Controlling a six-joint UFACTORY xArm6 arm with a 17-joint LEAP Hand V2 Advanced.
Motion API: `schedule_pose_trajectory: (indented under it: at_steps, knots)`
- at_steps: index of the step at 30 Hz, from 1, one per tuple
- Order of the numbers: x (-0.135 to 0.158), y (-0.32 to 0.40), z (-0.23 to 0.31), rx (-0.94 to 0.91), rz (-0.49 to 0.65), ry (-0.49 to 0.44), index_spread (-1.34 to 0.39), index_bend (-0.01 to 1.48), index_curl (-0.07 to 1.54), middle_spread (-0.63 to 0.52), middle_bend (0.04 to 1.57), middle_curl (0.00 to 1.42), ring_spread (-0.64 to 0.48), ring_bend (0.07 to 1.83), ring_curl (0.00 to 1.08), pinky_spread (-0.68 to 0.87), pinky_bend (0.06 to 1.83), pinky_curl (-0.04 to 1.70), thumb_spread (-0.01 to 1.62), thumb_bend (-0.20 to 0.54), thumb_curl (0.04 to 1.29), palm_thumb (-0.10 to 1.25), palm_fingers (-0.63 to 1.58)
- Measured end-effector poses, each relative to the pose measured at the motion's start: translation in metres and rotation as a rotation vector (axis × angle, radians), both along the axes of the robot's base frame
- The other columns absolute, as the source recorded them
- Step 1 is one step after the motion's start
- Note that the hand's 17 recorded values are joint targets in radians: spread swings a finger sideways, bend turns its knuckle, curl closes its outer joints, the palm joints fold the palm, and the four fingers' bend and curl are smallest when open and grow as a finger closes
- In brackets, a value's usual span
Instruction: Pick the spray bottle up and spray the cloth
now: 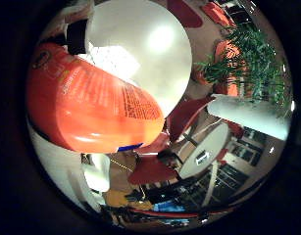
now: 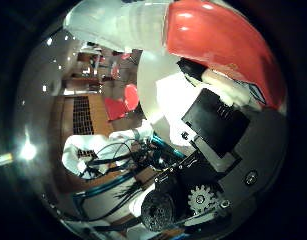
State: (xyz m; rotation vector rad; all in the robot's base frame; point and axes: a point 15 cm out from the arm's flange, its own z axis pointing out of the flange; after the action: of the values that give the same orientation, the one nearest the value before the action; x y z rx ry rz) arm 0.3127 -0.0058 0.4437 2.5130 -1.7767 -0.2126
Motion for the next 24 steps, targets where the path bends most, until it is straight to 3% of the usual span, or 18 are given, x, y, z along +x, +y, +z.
schedule_pose_trajectory:
  at_steps: [15, 24]
  knots:
    - [0.008, -0.003, -0.008, -0.463, 0.067, 0.103, -0.19, 1.2, 0.73, -0.1, 1.42, 0.63, -0.2, 1.41, 0.71, -0.19, 1.06, 1.3, 1.17, -0.011, 0.65, 1.0, 1.15]
    - [0.02, 0.011, -0.025, -0.547, 0.083, 0.126, -0.19, 1.19, 0.73, -0.1, 1.42, 0.64, -0.2, 1.41, 0.72, -0.21, 1.06, 1.31, 1.18, -0.01, 0.66, 0.99, 1.15]
